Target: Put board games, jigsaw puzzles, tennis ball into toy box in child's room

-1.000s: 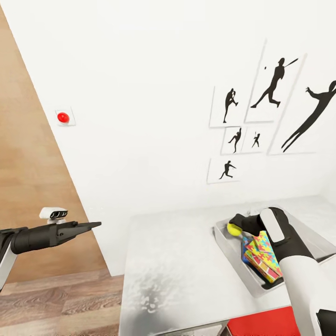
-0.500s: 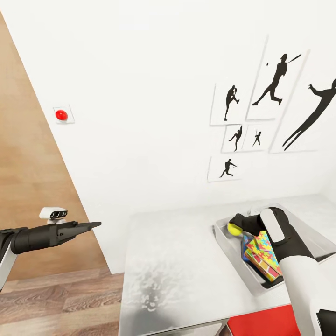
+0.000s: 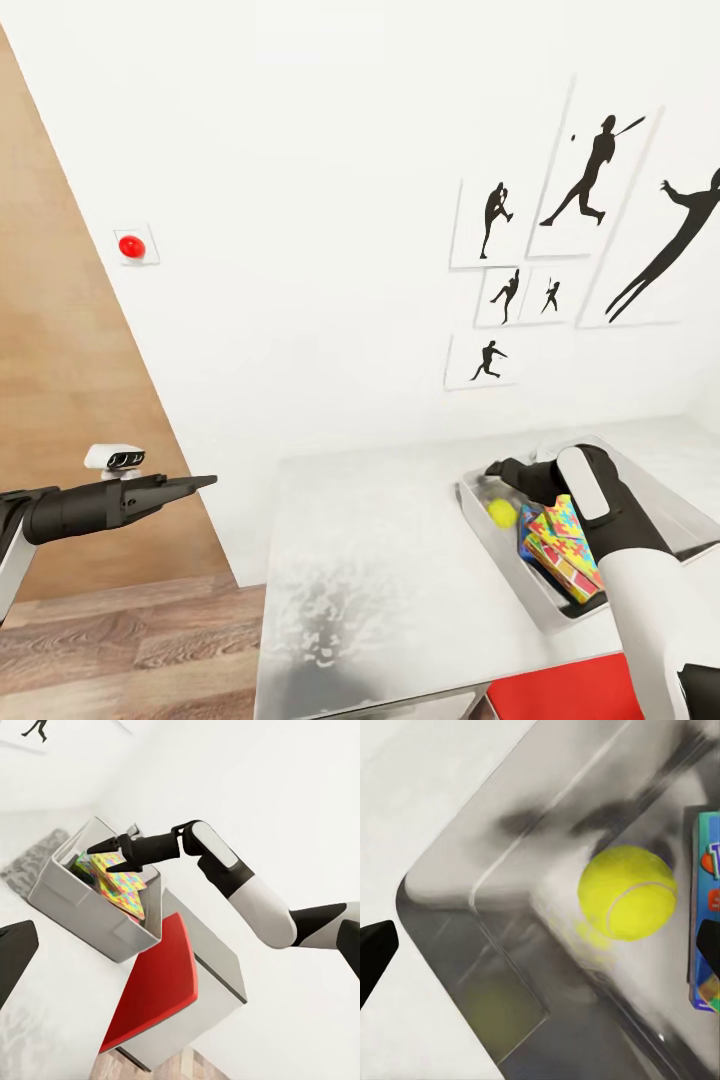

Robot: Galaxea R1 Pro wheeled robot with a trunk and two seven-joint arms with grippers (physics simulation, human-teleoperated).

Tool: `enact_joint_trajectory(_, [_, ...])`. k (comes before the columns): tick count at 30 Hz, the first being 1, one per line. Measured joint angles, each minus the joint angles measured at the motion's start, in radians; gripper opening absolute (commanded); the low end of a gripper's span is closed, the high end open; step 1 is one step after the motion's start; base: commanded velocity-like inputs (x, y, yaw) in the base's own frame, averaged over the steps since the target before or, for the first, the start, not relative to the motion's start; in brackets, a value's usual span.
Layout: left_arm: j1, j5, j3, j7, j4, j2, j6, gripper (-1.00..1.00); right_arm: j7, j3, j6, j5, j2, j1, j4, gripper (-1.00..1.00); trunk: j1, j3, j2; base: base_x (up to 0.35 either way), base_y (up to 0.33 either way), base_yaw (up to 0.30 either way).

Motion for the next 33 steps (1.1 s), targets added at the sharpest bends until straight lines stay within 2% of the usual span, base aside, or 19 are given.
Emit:
enact_joint_trajectory(9, [0.000, 0.000, 0.000, 0.000, 0.000, 0.000, 0.000, 1.00, 0.001, -0.004, -0.002, -0.001, -0.002, 0.011, -0.036, 1.00, 0.000, 0.008, 0.000, 0.000, 0.000, -0.048])
enact_joint_trajectory(13, [0.000, 0.000, 0.000, 0.000, 0.000, 0.000, 0.000, 1.00, 0.003, -0.005, 0.001, -0.002, -0.002, 0.014, -0.110, 1.00, 0.000, 0.014, 0.000, 0.000, 0.000, -0.063])
enact_joint_trajectory(23, [0.000, 0.000, 0.000, 0.000, 0.000, 0.000, 0.000, 1.00, 0.007, -0.004, 0.041, -0.023, 0.002, 0.011, -0.369, 1.00, 0.000, 0.030, 0.000, 0.000, 0.000, -0.007])
enact_joint_trajectory(26, [0.000, -0.001, 0.000, 0.000, 0.000, 0.000, 0.000, 1.00, 0.008, -0.003, 0.040, -0.047, 0.006, 0.012, -0.432, 1.00, 0.000, 0.035, 0.000, 0.000, 0.000, 0.000])
enact_joint_trajectory(30, [0.000, -0.001, 0.000, 0.000, 0.000, 0.000, 0.000, 1.00, 0.008, 0.001, 0.041, -0.107, 0.009, 0.039, -0.503, 1.00, 0.000, 0.041, 0.000, 0.000, 0.000, 0.000])
enact_joint_trajectory(33, [0.000, -0.001, 0.000, 0.000, 0.000, 0.000, 0.000, 1.00, 0.008, 0.012, 0.040, -0.185, 0.011, 0.102, -0.574, 1.00, 0.000, 0.046, 0.000, 0.000, 0.000, 0.000])
